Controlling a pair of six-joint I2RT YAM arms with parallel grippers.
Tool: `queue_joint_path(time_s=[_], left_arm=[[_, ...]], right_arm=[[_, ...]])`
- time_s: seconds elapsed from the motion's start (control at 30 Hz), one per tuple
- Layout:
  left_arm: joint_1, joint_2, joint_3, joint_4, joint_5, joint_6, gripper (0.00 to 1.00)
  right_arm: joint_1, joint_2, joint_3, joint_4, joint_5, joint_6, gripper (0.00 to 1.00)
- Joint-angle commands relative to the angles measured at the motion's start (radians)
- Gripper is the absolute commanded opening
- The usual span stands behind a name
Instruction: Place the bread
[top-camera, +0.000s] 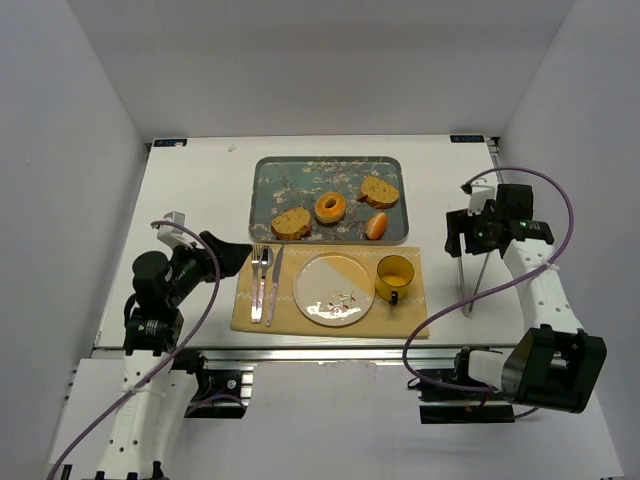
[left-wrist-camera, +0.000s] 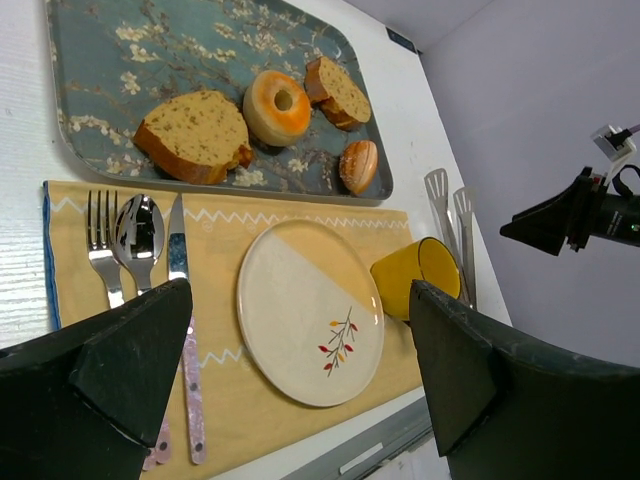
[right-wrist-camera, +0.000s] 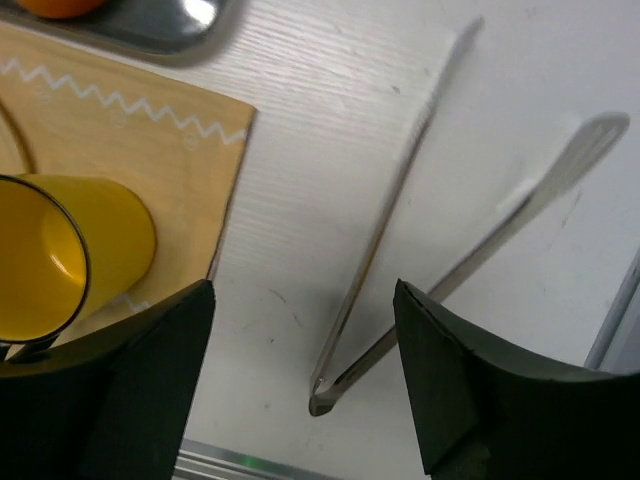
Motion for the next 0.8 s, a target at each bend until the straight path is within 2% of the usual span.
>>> queue_joint_path(time_s=[0.0, 0.13, 0.27, 0.53, 0.77], left_arm=[[0.003, 0.038, -0.05, 0.118, 0.019, 0.0, 0.98], [0.003, 0.129, -0.08, 0.232, 0.053, -0.014, 0.98], [0.003, 0.234, -0.093, 0.359, 0.091, -0.016, 0.98], [0.003, 0.417, -0.064, 0.511, 0.145, -0.033, 0.98], [0.003, 0.517, -0.065, 0.608, 0.169, -0.065, 0.98]], right_arm=[[-0.043, 0.0, -0.037, -0.006, 0.027, 0.017, 0.81], [-0.055, 0.068, -0.034, -0.058, 0.089, -0.015, 0.89], [-0.057, 0.103, -0.072, -0.055, 0.167, -0.101, 0.89], [-0.063, 0.134, -0.123, 0.004, 0.275, -0.056, 0.89], [-0.1, 0.168, -0.143, 0.019, 0.269, -0.043, 0.88]])
